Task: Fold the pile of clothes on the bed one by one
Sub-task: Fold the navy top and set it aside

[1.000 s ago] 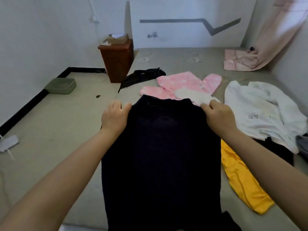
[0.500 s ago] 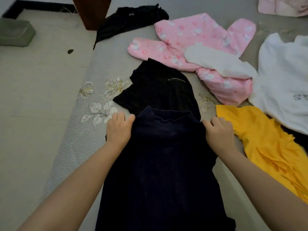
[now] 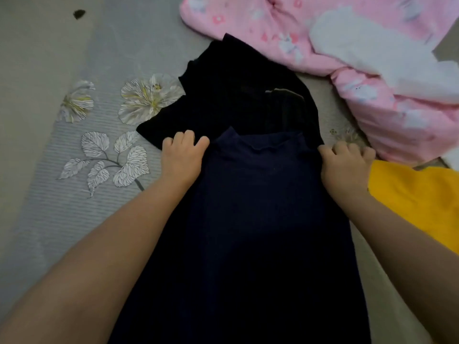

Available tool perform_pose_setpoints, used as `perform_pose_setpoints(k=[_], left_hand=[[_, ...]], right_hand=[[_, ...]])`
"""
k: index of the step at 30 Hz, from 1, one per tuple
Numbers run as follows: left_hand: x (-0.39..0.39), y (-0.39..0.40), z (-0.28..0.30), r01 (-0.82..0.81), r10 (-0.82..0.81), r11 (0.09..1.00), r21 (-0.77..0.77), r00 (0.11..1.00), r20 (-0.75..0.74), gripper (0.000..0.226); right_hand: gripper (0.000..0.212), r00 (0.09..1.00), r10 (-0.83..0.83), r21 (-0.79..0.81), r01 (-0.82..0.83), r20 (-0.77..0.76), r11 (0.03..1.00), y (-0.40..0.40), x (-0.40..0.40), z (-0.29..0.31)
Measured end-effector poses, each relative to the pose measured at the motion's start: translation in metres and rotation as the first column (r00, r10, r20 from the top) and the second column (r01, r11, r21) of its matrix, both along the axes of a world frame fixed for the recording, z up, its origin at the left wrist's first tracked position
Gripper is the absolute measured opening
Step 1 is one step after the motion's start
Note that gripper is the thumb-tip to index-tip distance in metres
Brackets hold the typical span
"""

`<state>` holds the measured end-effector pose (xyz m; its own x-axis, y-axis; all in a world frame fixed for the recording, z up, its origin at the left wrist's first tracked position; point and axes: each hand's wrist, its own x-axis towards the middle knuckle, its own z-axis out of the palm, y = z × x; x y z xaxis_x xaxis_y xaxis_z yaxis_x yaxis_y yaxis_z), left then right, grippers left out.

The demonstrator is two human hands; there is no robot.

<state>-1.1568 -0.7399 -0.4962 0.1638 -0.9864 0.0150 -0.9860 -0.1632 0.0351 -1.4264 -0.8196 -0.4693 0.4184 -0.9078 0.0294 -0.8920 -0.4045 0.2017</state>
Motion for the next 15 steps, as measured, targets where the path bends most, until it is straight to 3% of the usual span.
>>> perform_pose_setpoints(k=[2,6,10,15], left_hand=[[-0.003,-0.001,-0.019,-0.046,0.045,0.996,0.078,0.999,0.011,0.02],[-0.004,0.001,-0.028,-0.09,0.09,0.996,0.017,0.995,-0.035,0.028],[-0.006,-0.005,-0.014,-0.092,0.096,0.987,0.133,0.995,-0.022,0.029],[-0.028,0.044,0.007,-0.028,0.04,0.996,0.087,0.99,-0.135,0.05]], right_hand=[[0.032,0.994,-0.092,0.165,0.1,-0.058,0.981,0.003,0.001,-0.014],[0.036,0.986,-0.168,0.181,0.164,0.003,0.97,0.007,0.001,-0.021],[0.037,0.988,-0.15,0.235,0.136,0.042,0.962,0.005,-0.001,-0.012],[0.045,0.953,-0.125,0.229,0.06,0.277,0.972,0.056,-0.016,0.007]])
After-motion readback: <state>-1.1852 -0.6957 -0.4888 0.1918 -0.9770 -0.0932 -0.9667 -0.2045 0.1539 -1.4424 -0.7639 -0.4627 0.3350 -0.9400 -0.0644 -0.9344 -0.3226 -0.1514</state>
